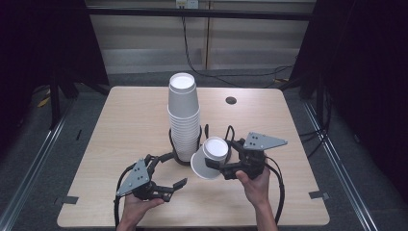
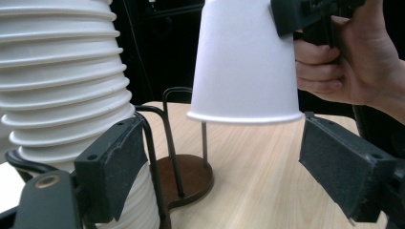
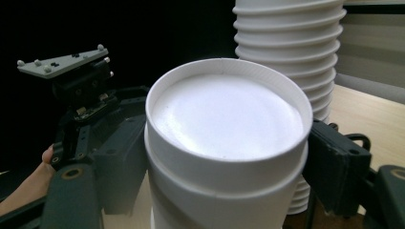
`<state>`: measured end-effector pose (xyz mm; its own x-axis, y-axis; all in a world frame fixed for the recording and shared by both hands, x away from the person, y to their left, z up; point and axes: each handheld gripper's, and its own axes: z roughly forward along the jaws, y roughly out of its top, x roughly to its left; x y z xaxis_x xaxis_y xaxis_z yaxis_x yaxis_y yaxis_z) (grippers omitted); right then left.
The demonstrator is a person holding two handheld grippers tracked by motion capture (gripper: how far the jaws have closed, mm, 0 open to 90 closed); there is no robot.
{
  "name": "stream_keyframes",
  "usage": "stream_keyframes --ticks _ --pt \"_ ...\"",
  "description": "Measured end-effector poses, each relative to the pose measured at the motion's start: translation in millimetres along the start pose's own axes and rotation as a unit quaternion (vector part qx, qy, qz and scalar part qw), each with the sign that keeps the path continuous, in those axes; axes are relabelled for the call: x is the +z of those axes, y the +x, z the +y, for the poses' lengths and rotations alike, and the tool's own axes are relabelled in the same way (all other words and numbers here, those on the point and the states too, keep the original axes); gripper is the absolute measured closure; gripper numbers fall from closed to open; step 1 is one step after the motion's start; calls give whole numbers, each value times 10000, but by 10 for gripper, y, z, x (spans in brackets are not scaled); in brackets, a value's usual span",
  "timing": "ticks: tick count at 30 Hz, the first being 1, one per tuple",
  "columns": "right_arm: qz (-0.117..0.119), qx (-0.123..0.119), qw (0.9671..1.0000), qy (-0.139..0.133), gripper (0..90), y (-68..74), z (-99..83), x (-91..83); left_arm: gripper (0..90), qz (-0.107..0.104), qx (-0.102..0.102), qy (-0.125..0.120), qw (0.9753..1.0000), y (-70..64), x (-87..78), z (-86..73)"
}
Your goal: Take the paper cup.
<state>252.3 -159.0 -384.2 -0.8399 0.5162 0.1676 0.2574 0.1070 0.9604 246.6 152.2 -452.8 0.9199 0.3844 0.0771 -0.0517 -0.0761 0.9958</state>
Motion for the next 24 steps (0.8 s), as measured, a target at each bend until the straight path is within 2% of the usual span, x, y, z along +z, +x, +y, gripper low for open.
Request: stream_keyframes --ticks 6,11,19,20,24 --pt "109 42 9998 133 234 50 -134 98 155 -109 72 80 9999 -24 48 -7" --pt "201 120 9996 146 233 82 -239 182 154 -242 54 244 9994 -37 112 -45" --pt "293 187 9993 138 234 103 -313 259 151 -439 59 313 9985 -54 199 -111" --pt "311 214 9992 157 234 108 -317 272 132 -493 2 321 9983 -49 226 -130" --pt "331 180 9992 157 234 110 -321 294 68 -491 -38 416 9979 -46 260 -157"
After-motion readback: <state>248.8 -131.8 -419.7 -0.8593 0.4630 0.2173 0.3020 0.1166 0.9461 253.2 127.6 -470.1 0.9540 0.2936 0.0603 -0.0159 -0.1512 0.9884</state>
